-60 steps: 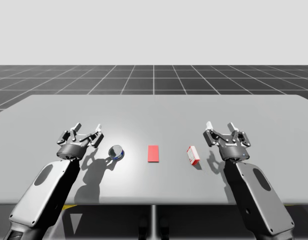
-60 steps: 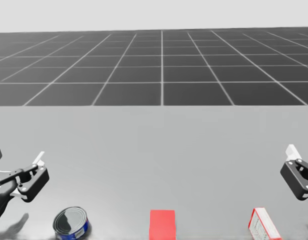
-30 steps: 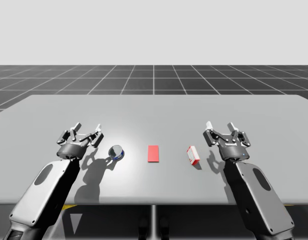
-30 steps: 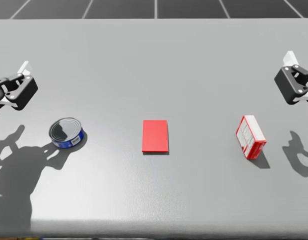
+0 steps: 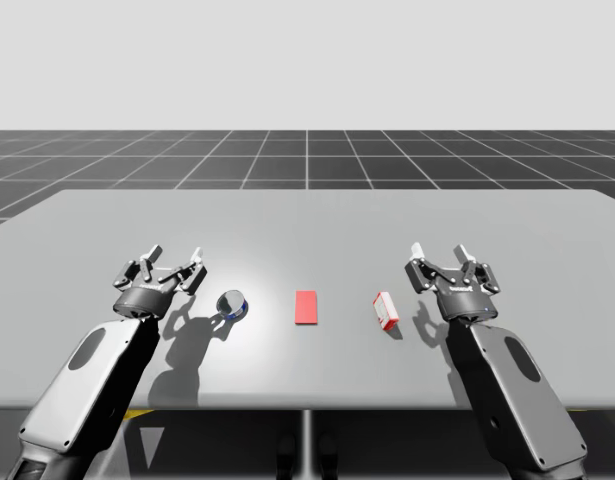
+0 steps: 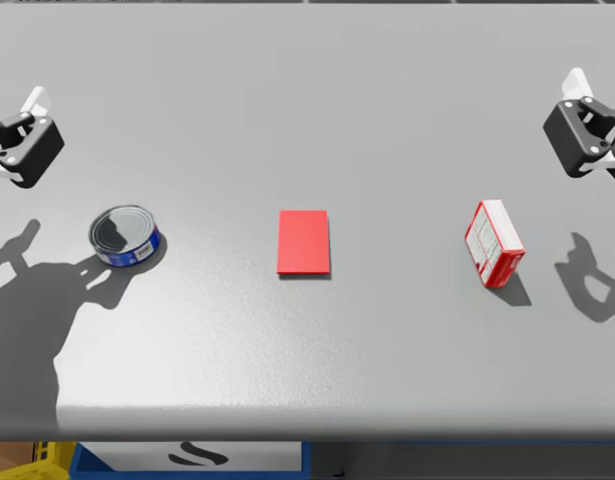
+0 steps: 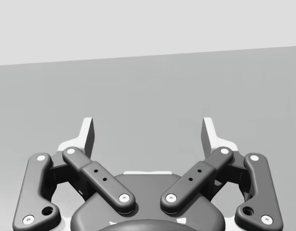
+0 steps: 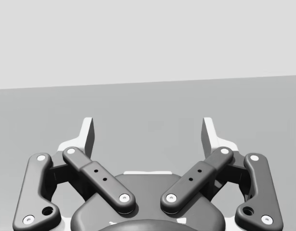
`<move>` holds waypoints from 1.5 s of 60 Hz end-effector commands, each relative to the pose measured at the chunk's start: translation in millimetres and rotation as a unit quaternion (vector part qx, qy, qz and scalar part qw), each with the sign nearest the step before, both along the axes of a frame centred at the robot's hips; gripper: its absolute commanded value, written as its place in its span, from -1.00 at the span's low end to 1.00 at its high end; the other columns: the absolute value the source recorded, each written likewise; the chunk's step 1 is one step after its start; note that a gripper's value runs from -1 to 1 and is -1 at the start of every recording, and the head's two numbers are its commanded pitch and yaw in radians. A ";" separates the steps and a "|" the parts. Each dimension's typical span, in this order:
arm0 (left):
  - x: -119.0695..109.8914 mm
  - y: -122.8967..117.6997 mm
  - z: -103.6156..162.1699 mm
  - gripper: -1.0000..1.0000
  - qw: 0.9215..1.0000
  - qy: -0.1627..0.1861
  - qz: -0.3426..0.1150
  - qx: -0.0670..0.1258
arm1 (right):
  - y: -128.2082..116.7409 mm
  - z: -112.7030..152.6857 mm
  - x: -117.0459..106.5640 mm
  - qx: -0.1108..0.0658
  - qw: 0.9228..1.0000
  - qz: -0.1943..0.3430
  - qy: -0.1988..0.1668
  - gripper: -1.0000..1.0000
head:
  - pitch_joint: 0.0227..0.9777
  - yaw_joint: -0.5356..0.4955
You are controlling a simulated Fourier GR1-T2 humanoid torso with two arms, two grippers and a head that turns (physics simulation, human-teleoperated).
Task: Look at the card. If it is red, pick the object on the left. If it is green, pick the object on the right.
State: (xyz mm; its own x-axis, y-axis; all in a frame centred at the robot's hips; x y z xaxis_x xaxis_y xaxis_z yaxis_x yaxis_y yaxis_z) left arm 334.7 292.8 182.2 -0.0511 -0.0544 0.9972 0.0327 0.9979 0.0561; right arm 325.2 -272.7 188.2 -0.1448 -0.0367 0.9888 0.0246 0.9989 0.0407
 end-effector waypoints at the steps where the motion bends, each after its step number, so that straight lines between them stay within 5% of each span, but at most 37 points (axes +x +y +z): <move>1: 0.4 0.2 -0.3 -1.00 1.000 0.000 0.000 0.000 | 0.0 -0.1 0.1 0.000 1.000 0.000 0.000 -1.00 | 0.79 0.07; 33: 0.8 -1.9 -1.0 -1.00 1.000 0.001 -0.003 -0.003 | 2.2 -1.2 -0.4 0.000 1.000 0.001 0.001 -1.00 | 0.79 0.65; 57: -27.6 -18.6 19.9 -1.00 0.995 0.031 -0.071 -0.057 | 2.9 -3.3 -0.1 0.003 1.000 0.000 0.005 -1.00 | 0.78 0.64; 70: -74.7 -28.9 16.2 -1.00 0.991 0.051 -0.121 -0.007 | 4.2 -4.3 0.5 0.004 1.000 0.002 0.007 -1.00 | 0.78 0.65; 90: -120.1 -40.8 -21.8 -1.00 0.983 0.104 -0.150 0.023 | 4.0 -3.8 0.7 0.005 1.000 0.003 0.006 -1.00 | 0.77 0.66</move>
